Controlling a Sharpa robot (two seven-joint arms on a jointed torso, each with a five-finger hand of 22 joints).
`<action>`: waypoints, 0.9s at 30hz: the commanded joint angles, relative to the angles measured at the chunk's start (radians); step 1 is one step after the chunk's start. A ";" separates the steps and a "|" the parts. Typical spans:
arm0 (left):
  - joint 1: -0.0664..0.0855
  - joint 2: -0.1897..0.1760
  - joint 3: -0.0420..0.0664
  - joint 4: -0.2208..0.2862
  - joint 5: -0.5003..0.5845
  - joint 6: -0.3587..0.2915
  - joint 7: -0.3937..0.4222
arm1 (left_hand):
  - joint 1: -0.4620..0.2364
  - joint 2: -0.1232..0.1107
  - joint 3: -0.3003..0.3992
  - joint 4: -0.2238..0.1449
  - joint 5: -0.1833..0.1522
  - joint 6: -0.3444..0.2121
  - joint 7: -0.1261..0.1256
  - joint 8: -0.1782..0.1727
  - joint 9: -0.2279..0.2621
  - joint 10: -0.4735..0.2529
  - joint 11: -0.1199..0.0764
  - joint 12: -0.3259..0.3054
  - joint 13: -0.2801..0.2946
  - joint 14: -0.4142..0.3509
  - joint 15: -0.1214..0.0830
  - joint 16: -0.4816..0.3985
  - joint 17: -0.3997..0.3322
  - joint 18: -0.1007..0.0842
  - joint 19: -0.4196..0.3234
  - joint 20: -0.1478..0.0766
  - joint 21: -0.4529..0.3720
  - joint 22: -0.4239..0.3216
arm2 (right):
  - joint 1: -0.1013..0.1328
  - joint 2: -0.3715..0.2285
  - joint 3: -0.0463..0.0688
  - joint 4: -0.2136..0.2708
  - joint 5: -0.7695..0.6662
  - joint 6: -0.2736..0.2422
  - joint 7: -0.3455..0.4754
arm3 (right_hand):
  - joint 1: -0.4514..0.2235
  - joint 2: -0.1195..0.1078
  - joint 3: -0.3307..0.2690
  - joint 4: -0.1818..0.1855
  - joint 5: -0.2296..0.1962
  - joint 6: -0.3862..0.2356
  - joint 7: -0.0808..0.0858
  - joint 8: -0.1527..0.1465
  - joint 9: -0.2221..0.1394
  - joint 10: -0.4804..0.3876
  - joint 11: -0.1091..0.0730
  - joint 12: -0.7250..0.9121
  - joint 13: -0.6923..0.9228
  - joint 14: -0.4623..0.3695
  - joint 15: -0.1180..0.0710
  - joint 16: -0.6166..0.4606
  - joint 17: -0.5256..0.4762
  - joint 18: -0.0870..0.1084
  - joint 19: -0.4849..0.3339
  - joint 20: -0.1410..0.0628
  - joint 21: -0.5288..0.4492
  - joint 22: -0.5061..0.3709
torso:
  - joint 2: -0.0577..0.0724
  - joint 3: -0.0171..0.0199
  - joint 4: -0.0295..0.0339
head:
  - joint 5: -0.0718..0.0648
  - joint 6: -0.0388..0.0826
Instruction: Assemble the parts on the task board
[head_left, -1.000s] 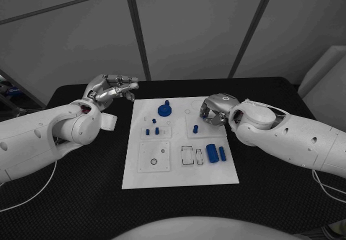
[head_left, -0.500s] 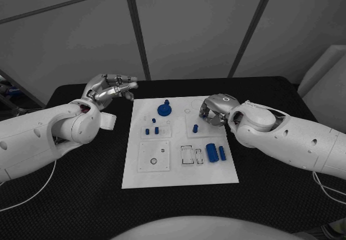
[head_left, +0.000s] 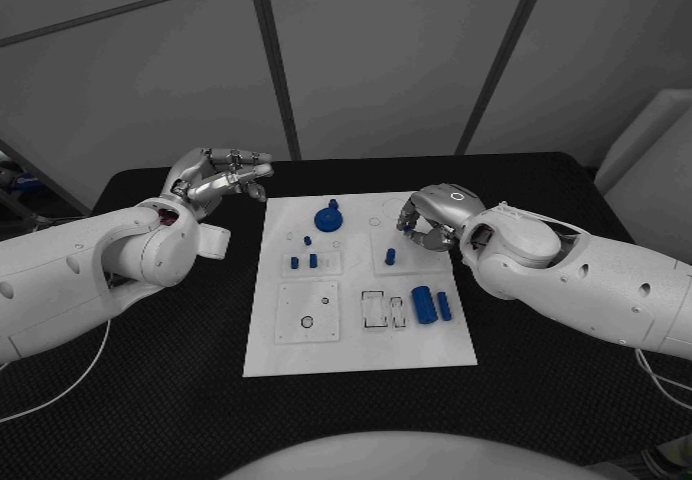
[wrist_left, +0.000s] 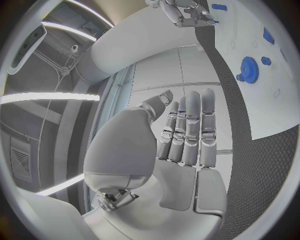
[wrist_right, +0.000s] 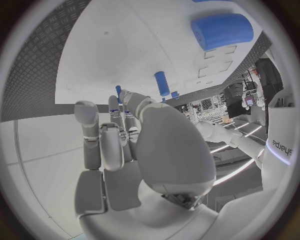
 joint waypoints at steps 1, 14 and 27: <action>0.001 0.001 0.001 -0.003 0.004 0.008 0.000 | 0.006 0.007 -0.004 -0.003 -0.003 -0.005 0.003 -0.004 -0.001 -0.007 0.003 0.002 0.000 -0.005 0.002 -0.006 -0.001 -0.010 -0.006 0.001 -0.005 -0.002 | 0.002 -0.013 0.001 0.029 0.007 -0.041 0.001 | -0.004 0.002 -0.001 -0.007 0.006 -0.001 0.004 -0.006 0.001 0.020 -0.012 -0.002 0.000 0.054 -0.008 0.005 0.018 -0.006 0.004 0.001 0.004 0.002 | 0.000 -0.0001 -0.0002 | 0.000 0.002; 0.001 0.007 0.001 -0.008 0.004 0.009 -0.002 | 0.006 0.007 -0.005 -0.004 -0.003 -0.009 0.004 -0.006 -0.001 -0.011 0.005 0.001 0.000 -0.006 0.003 -0.008 -0.003 -0.010 -0.006 0.002 -0.007 -0.003 | 0.002 -0.047 0.016 0.247 0.065 -0.080 0.022 | -0.008 0.001 0.003 -0.012 0.010 -0.002 0.005 -0.009 0.001 0.020 -0.010 -0.006 0.000 0.055 -0.007 0.009 0.024 -0.007 0.005 0.001 0.010 0.010 | 0.000 -0.0014 0.0018 | 0.034 0.002; 0.002 0.021 0.001 -0.012 0.004 0.011 -0.001 | 0.006 0.008 -0.006 -0.004 -0.003 -0.010 0.005 -0.007 -0.001 -0.013 0.006 0.001 0.000 -0.006 0.003 -0.009 -0.003 -0.010 -0.006 0.002 -0.007 -0.003 | -0.009 0.046 0.018 0.243 0.126 -0.085 0.059 | -0.012 0.003 0.006 -0.015 0.013 -0.003 0.006 -0.012 0.001 0.018 -0.009 -0.010 0.000 0.056 -0.006 0.011 0.027 -0.007 0.006 0.002 0.014 0.014 | 0.001 -0.0025 0.0024 | 0.115 -0.008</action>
